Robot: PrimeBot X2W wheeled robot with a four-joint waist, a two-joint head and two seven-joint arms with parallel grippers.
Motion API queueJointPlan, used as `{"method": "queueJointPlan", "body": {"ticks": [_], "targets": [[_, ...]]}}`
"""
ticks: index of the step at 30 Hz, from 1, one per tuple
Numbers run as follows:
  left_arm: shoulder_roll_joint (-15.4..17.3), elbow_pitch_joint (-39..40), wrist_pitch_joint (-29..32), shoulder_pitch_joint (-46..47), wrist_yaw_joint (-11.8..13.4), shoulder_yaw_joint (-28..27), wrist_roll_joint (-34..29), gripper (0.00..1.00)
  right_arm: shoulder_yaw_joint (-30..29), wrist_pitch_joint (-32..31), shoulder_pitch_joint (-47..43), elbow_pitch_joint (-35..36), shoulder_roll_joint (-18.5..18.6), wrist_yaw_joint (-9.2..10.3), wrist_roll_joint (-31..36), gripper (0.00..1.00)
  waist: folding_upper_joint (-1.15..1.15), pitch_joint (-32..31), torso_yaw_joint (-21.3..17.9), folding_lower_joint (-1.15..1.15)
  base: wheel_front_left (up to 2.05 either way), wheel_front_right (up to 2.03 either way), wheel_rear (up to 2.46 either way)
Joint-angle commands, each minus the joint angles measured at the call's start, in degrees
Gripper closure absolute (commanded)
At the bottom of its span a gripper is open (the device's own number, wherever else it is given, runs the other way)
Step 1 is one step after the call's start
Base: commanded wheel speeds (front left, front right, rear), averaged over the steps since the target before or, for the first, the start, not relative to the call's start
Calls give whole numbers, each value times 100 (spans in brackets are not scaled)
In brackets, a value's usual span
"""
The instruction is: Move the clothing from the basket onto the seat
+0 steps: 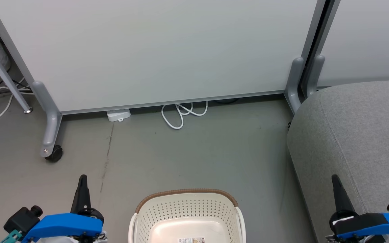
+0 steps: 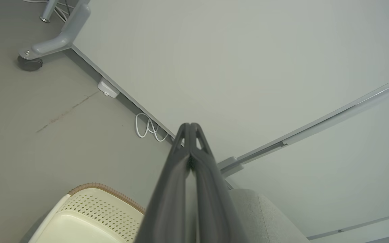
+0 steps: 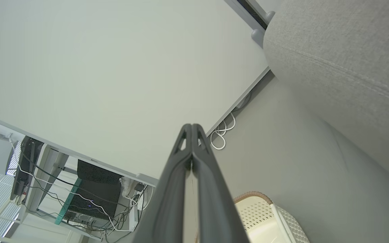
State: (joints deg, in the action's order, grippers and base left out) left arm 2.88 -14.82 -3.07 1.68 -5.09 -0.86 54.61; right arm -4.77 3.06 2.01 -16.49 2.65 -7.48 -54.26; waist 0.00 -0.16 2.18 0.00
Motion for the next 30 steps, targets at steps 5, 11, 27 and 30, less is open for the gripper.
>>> {"method": "queueJointPlan", "body": {"ticks": [5,11,27,30], "targets": [[2,76,116,196,-53,-82,445,100,-36,-118,190,100,26,-2,-471,100,0,3,-16,0,0,0,0],[2,79,211,234,-73,-143,824,100,-53,-219,216,119,27,-2,-850,100,0,5,-34,0,0,0,0],[2,85,438,313,-126,-272,1689,100,-90,-440,294,163,30,-2,-1713,100,0,12,-78,0,0,0,0],[1,85,477,327,-139,-299,1844,100,-98,-479,303,173,30,-2,-1878,100,0,14,-87,0,0,0,0]]}}
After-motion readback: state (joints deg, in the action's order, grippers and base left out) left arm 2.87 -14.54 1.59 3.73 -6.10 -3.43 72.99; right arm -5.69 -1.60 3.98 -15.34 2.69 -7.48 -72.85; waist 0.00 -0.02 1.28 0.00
